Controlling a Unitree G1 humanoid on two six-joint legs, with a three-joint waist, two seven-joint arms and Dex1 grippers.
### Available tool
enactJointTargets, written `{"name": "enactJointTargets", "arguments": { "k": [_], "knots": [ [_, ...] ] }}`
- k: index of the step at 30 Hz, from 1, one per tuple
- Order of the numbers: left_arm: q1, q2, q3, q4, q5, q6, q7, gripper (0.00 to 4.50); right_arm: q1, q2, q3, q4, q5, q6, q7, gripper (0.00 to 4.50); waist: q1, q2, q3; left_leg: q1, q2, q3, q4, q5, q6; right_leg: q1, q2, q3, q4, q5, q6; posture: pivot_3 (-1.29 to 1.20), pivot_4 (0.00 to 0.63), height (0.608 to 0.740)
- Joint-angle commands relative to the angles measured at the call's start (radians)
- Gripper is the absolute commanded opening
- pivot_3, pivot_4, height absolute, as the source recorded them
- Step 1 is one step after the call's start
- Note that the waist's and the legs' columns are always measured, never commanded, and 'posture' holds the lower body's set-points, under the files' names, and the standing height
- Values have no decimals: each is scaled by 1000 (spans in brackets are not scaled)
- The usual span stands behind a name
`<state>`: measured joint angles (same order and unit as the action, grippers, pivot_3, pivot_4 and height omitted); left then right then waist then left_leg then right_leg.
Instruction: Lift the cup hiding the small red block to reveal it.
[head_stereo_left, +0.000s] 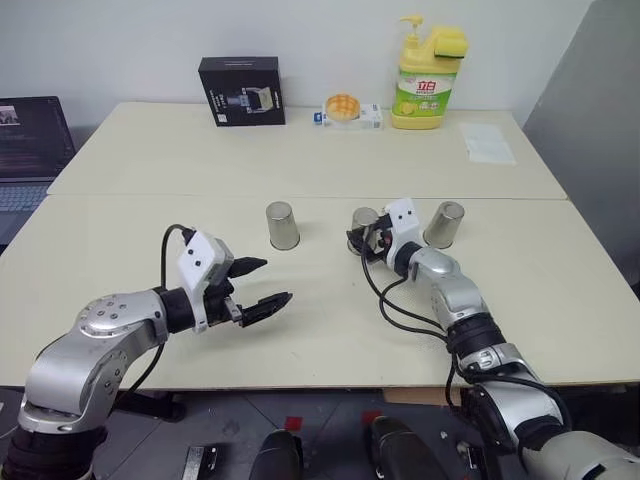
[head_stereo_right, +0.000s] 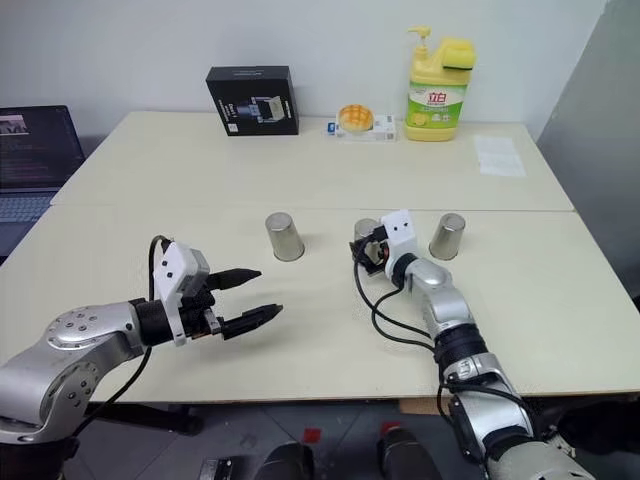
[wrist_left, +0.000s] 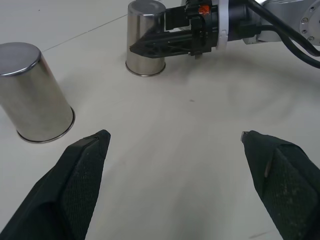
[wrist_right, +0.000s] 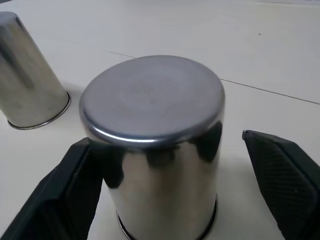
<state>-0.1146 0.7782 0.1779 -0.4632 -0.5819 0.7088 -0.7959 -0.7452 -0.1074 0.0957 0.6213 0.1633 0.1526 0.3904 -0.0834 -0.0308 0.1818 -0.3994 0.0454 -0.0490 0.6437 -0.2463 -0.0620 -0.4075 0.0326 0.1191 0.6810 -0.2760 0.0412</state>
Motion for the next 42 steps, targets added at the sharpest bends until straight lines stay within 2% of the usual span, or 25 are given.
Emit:
{"name": "enactJointTargets", "arguments": {
  "k": [1, 4, 10, 13, 18, 25, 27, 31, 37, 39, 42],
  "knots": [
    [3, 4, 5, -13, 9, -25, 1, 4500, -31, -4, -40, 10, -6, -50, -3, 3500, 0, 0, 0, 0, 0, 0, 0, 0, 0, 0, 0, 0, 0, 0, 0, 0, 150, 740],
    [4, 1, 4, -8, 15, -30, -1, 4500, -21, -11, -32, -26, -15, -58, 16, 2817, 0, 0, 0, 0, 0, 0, 0, 0, 0, 0, 0, 0, 0, 0, 0, 0, 150, 740],
    [4, -1, -5, 1, 22, -43, -3, 4500, 42, -39, -50, -330, -14, 57, -17, 2760, -1, 1, 1, 0, 0, 0, 0, 0, 0, 0, 0, 0, 0, 0, 0, 0, 150, 740],
    [10, -1, -7, 3, 22, -47, -4, 4500, 62, -57, -80, -397, -40, 113, -91, 2760, 1, 1, 1, -1, 0, 0, 0, 0, 0, 0, 0, 0, 0, 0, 0, 0, 150, 740],
    [5, -5, -21, 8, 25, -50, -5, 4500, 57, -56, -104, -303, -57, 158, -153, 2760, -1, 1, 1, 0, 0, 0, 0, 0, 0, 0, 0, 0, 0, 0, 0, 0, 150, 740],
    [-10, -6, -31, 28, 26, -58, -9, 4500, 34, -18, -127, -138, -34, 133, -129, 2760, -4, 1, 1, 0, 0, 0, 0, 0, 0, 0, 0, 0, 0, 0, 0, 0, 150, 740],
    [-13, -8, -29, 25, 22, -54, -6, 4500, 40, -19, -126, -133, -34, 125, -117, 3475, -4, 1, 1, 0, 0, 0, 0, 0, 0, 0, 0, 1, 0, 0, 0, 0, 150, 740],
    [-5, -13, -27, 23, 23, -56, -4, 4500, 96, -33, -121, -228, -31, 164, -111, 4419, -4, 1, 1, 0, 0, 0, 0, 0, 0, 0, 0, 0, 0, 0, 0, 0, 150, 740],
    [0, -26, -31, 14, 23, -51, 6, 4500, 255, -80, -93, -584, -9, 370, -83, 4463, -1, 2, 1, -1, 0, 0, -1, 0, 0, 0, 0, 0, 0, -1, 1, 0, 150, 740],
    [-1, -27, -31, 16, 24, -50, 7, 4500, 322, -125, -92, -751, 15, 464, -61, 4463, 0, 2, 1, -1, 0, 0, -1, 0, 0, -1, 0, 0, 0, -1, 2, 0, 150, 740],
    [-3, -20, -23, 19, 20, -43, 0, 4500, 434, -232, -140, -1049, 131, 657, 14, 4463, 5, 3, 2, -1, 0, 0, 0, 0, 0, -1, 0, 0, 0, -3, 4, 0, 150, 740]
  ]
}}
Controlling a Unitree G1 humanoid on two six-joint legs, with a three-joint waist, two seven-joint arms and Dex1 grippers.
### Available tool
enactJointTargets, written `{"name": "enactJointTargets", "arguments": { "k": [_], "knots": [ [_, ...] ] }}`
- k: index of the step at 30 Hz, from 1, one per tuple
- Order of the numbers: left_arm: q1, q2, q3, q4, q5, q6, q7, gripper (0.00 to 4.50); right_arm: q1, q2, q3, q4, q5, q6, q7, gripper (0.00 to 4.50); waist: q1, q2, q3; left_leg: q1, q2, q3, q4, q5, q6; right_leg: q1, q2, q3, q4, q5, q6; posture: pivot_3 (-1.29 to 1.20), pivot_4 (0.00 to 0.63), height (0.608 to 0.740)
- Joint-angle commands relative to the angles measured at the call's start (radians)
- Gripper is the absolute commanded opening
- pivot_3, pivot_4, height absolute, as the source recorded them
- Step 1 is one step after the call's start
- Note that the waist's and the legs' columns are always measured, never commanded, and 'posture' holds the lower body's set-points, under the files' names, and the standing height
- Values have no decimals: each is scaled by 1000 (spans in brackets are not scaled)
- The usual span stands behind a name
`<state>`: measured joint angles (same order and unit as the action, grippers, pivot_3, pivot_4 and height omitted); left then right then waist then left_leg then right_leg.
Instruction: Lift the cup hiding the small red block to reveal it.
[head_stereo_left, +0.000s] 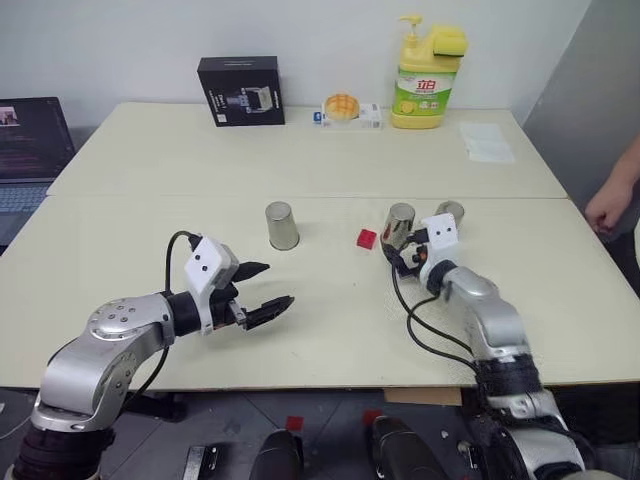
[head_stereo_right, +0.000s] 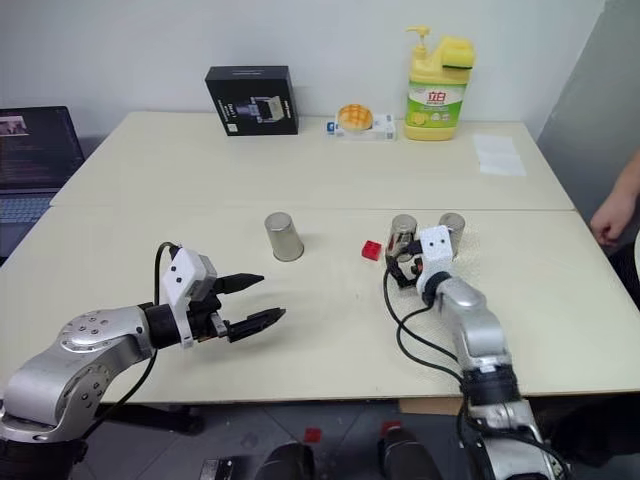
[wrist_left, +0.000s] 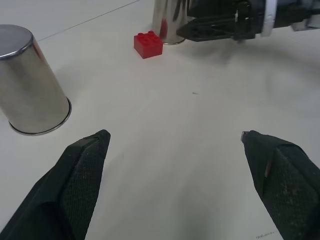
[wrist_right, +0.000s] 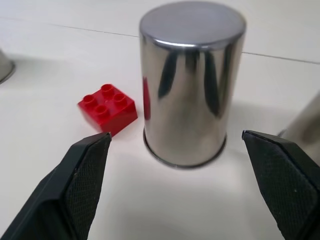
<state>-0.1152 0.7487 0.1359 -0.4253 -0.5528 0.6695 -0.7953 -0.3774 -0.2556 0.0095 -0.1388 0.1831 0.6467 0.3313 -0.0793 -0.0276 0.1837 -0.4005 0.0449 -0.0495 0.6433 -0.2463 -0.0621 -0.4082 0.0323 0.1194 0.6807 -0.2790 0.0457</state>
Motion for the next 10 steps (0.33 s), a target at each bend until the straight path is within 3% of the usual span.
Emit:
{"name": "enactJointTargets", "arguments": {
  "k": [1, 6, 10],
  "knots": [
    [-5, 13, 20, -17, -9, -2, -2, 4500, 93, -125, -69, -351, 147, 199, 106, 4463, 0, 0, 0, 0, 0, 0, 0, 0, 0, 0, 0, 0, 0, 0, 0, 0, 150, 740],
    [-41, 21, 20, 14, -10, 4, -12, 4500, 191, -334, -216, -472, 270, 288, 238, 4463, 0, 0, 0, 1, 0, 0, 1, 0, 0, 1, 0, 0, 0, 0, 1, 0, 150, 740],
    [-67, 20, 7, 19, -15, 17, -15, 4500, 202, -406, -291, -449, 296, 298, 247, 4463, -2, 0, 0, 2, 0, 1, 2, 0, 1, 2, 0, 1, 0, 0, 1, 0, 150, 740]
  ]
}}
